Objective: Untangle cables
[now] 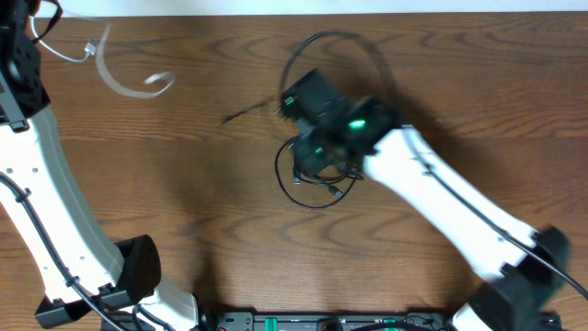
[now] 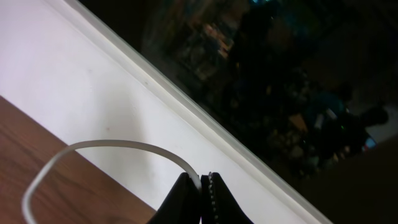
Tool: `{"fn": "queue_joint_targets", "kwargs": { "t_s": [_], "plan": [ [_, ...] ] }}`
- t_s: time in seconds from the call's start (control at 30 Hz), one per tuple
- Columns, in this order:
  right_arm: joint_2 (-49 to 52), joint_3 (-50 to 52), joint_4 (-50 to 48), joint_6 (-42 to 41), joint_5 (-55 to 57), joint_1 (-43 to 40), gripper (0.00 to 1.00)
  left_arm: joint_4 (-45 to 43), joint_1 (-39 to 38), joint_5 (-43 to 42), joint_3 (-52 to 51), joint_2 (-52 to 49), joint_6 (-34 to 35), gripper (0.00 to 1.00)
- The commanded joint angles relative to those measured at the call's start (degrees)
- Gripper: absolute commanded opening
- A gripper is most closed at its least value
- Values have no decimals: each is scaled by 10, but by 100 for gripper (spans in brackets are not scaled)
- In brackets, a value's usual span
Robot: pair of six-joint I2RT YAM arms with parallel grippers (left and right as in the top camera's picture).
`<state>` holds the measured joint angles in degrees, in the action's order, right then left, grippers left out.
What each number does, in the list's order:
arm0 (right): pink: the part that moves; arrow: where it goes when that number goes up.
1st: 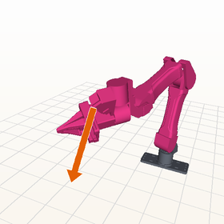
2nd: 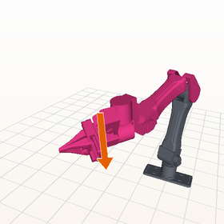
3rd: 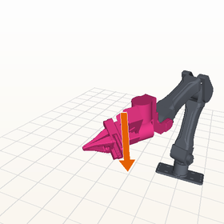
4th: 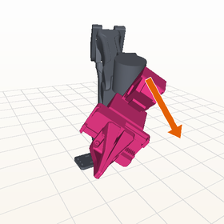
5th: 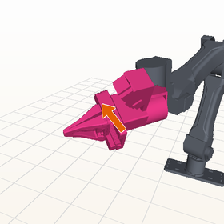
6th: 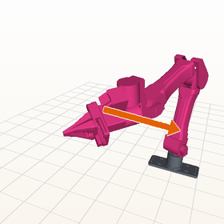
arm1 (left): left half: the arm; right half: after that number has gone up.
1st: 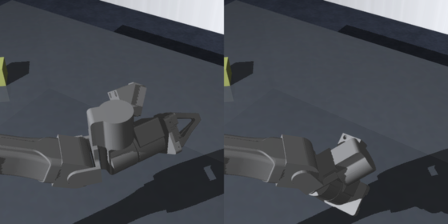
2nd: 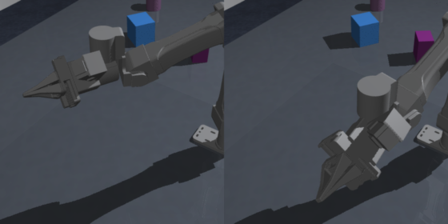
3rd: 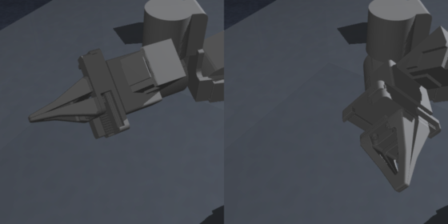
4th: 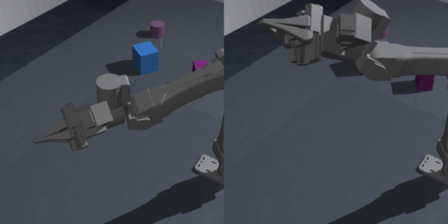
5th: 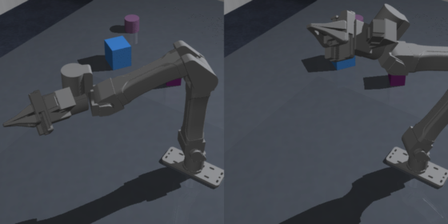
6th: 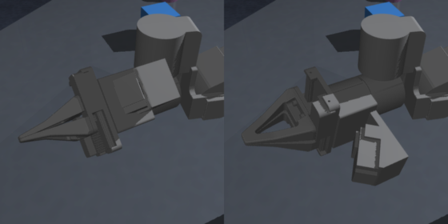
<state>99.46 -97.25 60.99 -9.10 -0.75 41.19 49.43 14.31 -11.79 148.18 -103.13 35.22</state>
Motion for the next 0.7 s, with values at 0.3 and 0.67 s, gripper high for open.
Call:
{"fn": "queue_joint_targets", "kwargs": {
  "t_s": [0.3,0.67],
  "plan": [
    [-27,18,12,-37,2,-1,1,-67,0,-118,0,-7,-26,7],
    [-18,42,-60,-42,-67,9,11,-64,-15,-118,0,-35,-26,8]
  ]
}}
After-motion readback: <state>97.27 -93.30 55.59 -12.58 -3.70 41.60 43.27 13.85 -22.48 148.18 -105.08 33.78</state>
